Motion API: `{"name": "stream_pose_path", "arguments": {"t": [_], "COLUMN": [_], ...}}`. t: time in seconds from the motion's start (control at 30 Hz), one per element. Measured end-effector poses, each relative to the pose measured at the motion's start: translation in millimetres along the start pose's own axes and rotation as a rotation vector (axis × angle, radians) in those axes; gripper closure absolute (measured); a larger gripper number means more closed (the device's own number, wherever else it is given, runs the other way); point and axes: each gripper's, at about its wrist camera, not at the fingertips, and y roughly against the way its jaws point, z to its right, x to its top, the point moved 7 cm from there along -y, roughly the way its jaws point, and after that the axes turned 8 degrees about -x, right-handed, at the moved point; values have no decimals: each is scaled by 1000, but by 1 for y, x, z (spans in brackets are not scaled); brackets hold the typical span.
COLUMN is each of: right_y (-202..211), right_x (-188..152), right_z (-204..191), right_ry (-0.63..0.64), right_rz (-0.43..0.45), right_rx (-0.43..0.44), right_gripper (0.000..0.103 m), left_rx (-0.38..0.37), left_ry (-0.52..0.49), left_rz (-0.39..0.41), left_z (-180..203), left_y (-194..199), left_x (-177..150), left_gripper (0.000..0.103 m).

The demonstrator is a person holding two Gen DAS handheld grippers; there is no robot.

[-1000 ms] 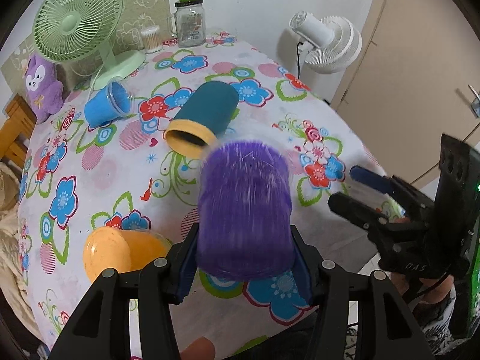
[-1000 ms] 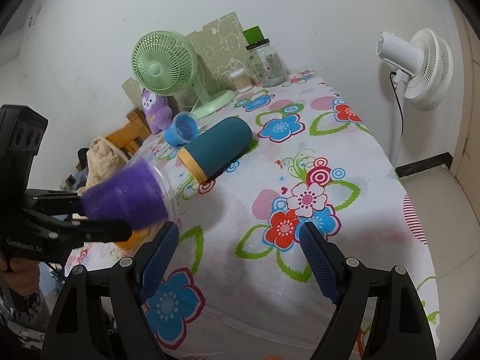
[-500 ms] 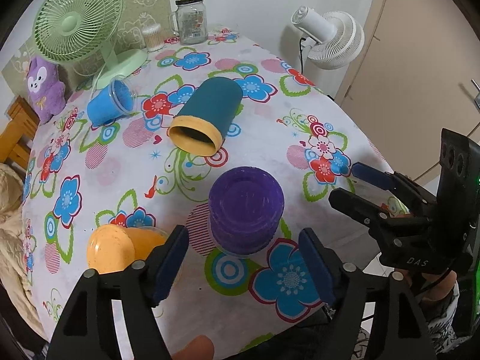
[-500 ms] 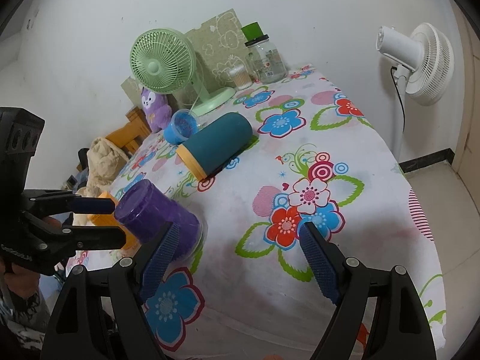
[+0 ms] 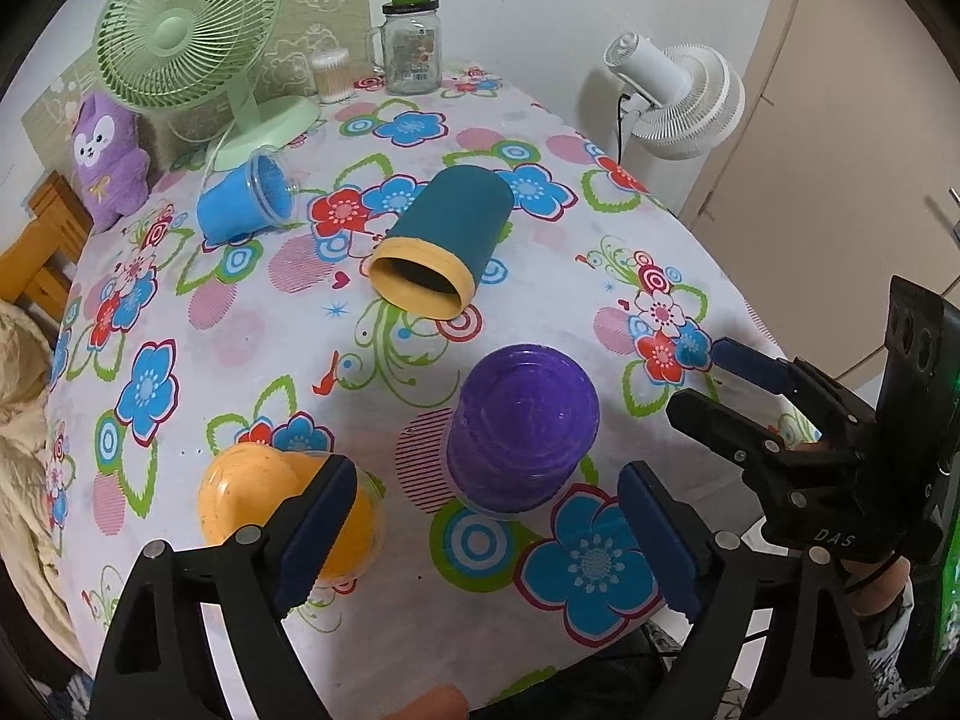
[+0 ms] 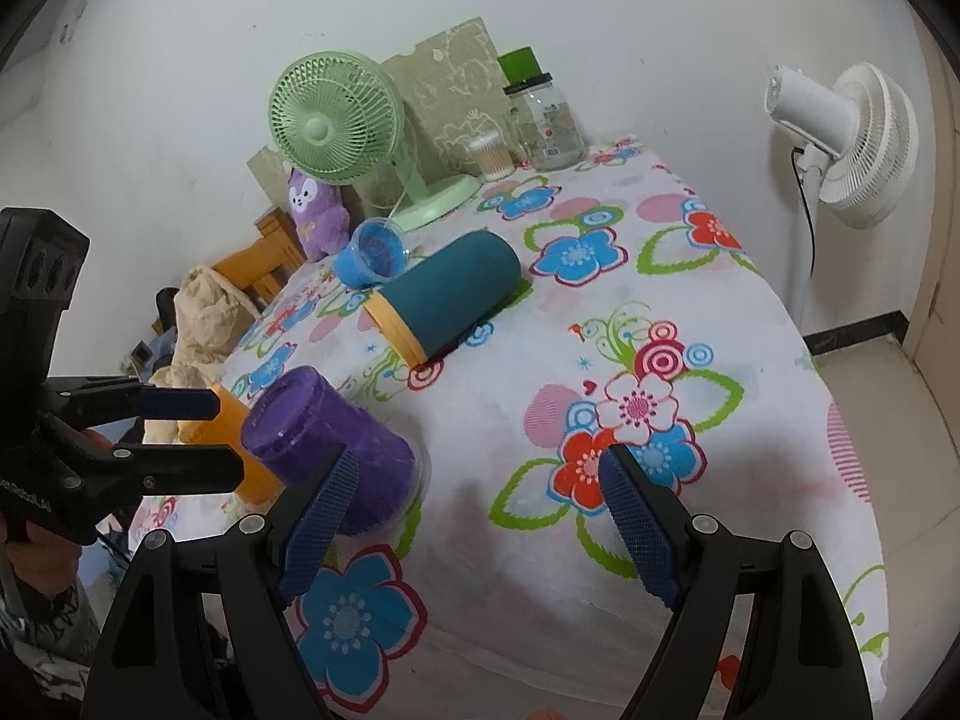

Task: Flip cup upside down
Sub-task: 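Open the left gripper and pull it back from the purple cup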

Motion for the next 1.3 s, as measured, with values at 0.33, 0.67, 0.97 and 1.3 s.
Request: {"name": "stream_pose_path", "arguments": {"t": [0.33, 0.67, 0.97, 1.3], "right_y": [10, 27, 38, 50], "right_x": [22, 51, 70, 88], "right_z": [-24, -51, -78, -96], "right_ry": [51, 99, 136, 150], "right_rz": [32, 100, 149, 206], "right_rx": [1, 14, 22, 1], "right_gripper": [18, 18, 14, 1], "left_rx": [7, 26, 50, 73], "left_ry": [22, 55, 67, 113], "left_rz": [69, 189, 351, 498], "left_z": [-9, -21, -29, -48], "left_y": [20, 47, 82, 113], "left_x": [3, 11, 17, 15], "left_gripper": [9, 6, 0, 0]}}
